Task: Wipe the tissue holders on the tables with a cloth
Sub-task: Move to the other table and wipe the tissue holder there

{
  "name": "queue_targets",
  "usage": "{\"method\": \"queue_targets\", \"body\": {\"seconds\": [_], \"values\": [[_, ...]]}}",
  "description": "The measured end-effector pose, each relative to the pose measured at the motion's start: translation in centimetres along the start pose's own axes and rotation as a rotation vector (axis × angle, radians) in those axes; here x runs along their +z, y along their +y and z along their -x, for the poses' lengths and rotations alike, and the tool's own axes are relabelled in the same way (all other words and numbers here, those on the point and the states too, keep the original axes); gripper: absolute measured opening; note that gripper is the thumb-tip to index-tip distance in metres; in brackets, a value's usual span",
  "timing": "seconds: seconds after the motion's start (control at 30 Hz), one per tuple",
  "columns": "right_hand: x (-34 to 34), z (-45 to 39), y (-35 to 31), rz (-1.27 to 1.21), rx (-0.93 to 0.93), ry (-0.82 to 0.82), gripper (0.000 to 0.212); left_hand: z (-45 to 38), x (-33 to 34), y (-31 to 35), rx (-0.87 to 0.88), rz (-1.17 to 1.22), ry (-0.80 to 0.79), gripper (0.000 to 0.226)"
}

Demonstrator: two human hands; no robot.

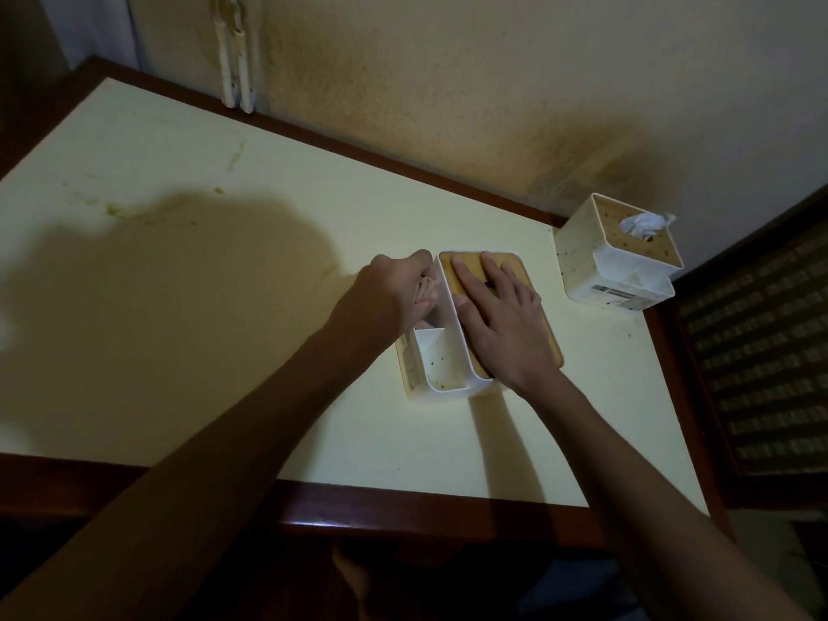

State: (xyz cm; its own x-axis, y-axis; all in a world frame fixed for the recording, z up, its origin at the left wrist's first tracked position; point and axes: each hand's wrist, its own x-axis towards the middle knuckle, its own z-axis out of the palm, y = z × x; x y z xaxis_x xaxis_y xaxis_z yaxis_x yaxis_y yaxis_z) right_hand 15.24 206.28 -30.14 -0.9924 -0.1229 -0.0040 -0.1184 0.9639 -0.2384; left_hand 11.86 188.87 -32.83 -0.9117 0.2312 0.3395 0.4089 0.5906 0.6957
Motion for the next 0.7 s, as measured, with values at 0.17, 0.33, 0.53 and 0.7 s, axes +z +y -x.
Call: {"method": "queue_targets", "body": {"seconds": [0.17, 0.33, 0.53, 0.7], "values": [[0.1, -0.1, -0.4, -0.025, 0.005, 0.007, 0.054, 0.1, 0.2, -0.2, 0.015, 0.087, 0.020, 0.027], [0.0, 0.0, -0.2, -0.019, -0.006, 0.004, 0.047, 1.0, -0.6, -0.2, 0.168, 0.133, -0.039, 0.026], [0.1, 0.2, -0.5, -0.005, 0.009, 0.003, 0.053, 0.5, -0.2, 0.1, -0.036, 0.126, 0.029, 0.022], [0.3, 0.1, -1.1, 0.000, 0.023, 0.019, 0.050, 0.0, 0.1, 0.7, -0.200, 0.049, 0.038, 0.017]]}}
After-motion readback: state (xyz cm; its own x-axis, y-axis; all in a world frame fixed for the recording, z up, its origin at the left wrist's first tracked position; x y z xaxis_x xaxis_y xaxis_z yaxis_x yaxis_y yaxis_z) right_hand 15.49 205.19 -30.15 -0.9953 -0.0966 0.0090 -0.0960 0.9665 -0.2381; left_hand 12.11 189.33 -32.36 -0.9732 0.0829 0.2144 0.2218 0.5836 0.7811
